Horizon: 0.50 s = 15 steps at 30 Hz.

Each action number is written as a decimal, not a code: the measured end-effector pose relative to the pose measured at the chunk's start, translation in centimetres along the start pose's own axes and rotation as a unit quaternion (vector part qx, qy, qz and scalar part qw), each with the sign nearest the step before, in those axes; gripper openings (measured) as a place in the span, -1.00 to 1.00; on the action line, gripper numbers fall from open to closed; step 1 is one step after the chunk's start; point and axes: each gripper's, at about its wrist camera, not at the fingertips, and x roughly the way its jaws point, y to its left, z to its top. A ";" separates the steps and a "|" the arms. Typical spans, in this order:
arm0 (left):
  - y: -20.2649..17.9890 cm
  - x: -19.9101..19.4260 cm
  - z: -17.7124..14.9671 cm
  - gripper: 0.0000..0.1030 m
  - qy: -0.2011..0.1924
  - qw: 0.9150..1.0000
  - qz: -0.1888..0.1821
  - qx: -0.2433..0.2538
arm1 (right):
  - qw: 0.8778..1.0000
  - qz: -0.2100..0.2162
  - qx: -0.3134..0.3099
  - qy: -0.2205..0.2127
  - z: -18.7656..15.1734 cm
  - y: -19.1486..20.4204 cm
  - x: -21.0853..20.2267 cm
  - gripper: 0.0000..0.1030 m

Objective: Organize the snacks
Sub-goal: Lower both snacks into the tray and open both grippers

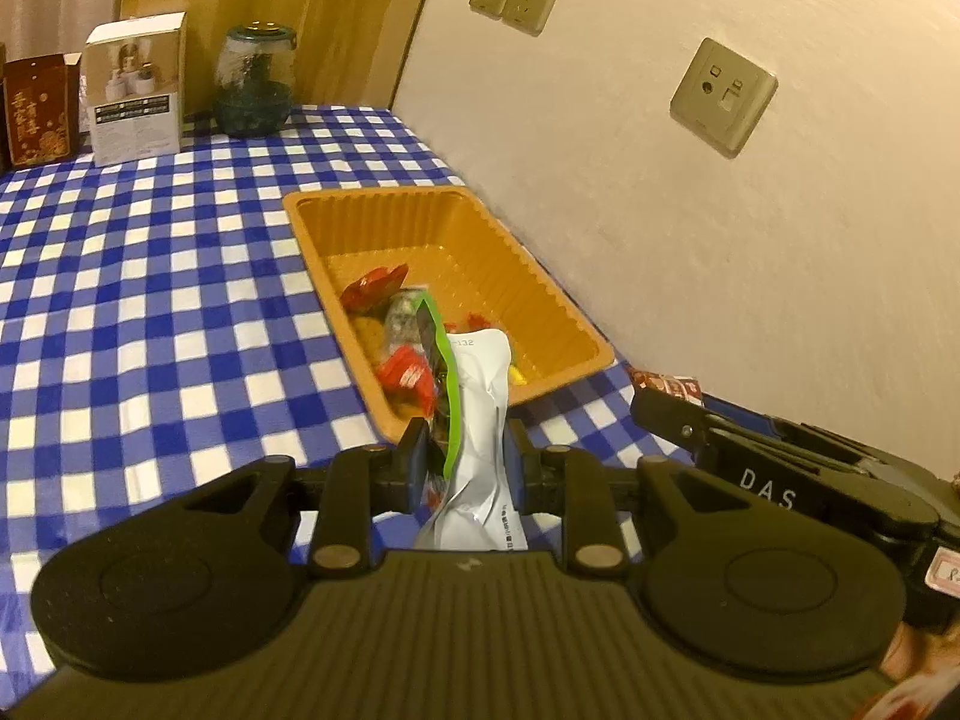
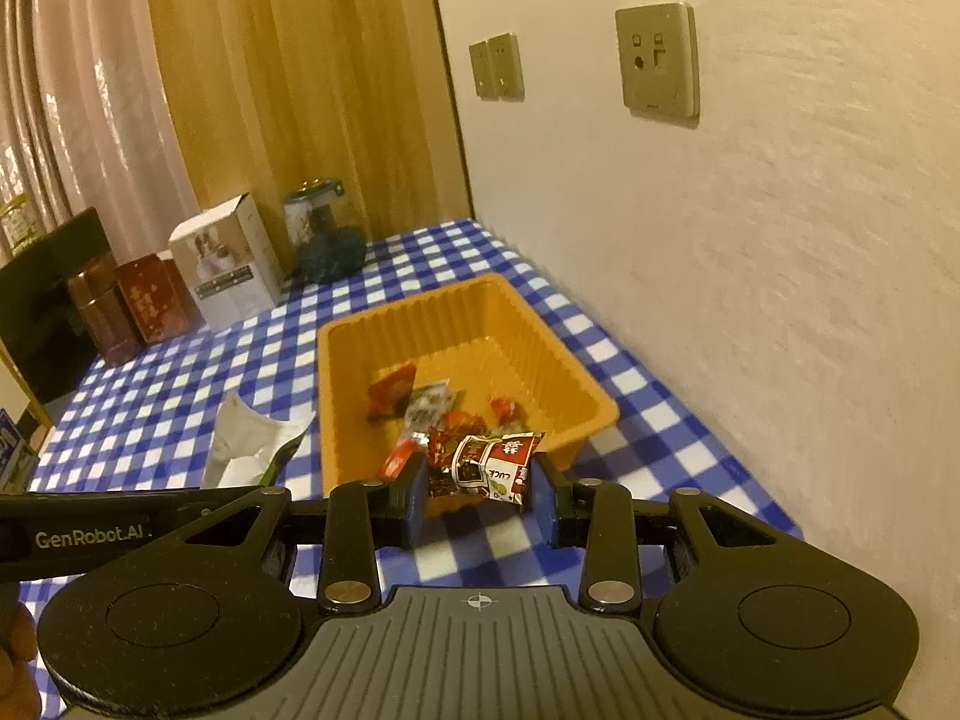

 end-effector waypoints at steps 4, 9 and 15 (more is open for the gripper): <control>-0.3 1.2 1.1 -0.55 0.000 1.000 -0.002 0.002 | 1.000 0.002 0.001 -0.004 1.3 -0.7 1.1 -0.29; -0.1 2.8 2.3 -0.55 0.003 1.000 -0.003 -0.002 | 1.000 0.007 -0.005 -0.004 2.7 -1.0 2.6 -0.29; 0.3 4.7 3.7 -0.55 0.003 1.000 0.001 -0.009 | 1.000 0.010 -0.015 0.002 3.7 -1.3 4.5 -0.29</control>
